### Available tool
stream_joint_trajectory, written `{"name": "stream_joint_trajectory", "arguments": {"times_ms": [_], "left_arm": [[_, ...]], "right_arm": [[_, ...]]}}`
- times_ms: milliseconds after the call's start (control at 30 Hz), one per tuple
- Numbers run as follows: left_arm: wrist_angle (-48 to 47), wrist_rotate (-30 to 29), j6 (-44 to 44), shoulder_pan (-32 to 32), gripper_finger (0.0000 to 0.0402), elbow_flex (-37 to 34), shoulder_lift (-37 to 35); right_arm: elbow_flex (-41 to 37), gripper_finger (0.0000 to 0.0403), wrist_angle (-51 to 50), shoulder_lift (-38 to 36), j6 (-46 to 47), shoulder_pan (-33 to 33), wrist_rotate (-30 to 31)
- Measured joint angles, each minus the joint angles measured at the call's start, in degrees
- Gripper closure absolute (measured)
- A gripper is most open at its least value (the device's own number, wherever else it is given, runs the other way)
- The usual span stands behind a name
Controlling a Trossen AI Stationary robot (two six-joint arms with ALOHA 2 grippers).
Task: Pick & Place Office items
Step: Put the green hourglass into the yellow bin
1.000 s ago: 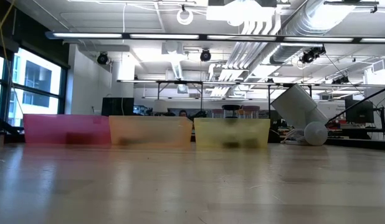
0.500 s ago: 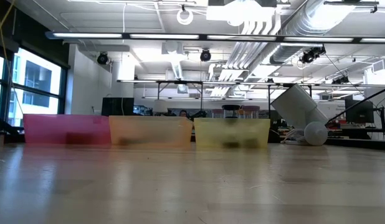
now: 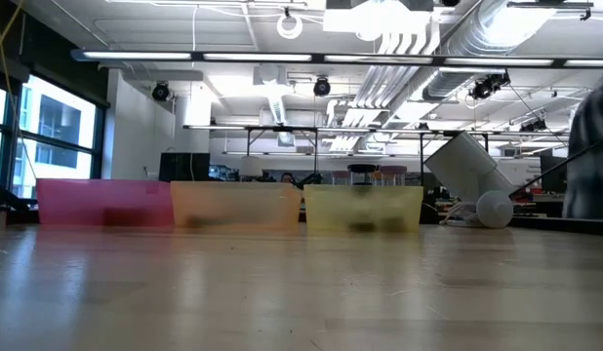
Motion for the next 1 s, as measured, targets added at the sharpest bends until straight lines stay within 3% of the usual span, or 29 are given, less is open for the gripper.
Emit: {"name": "stream_joint_trajectory", "arguments": {"times_ms": [233,433,1000], "left_arm": [[0.06,1.63,0.56,0.00,0.0202,0.00,2.90],[0.42,5.39,-0.96,-0.04,0.0202,0.00,4.26],[0.09,4.89,-1.06,0.92,0.0202,0.00,4.56]], "right_arm": [[0.00,0.0069,7.51,3.61,7.40,-5.04,-9.32],[-0.02,0.0068,11.39,7.54,8.69,-7.44,-10.88],[-0.02,0.0072,28.77,15.87,14.16,-11.77,-24.41]]}}
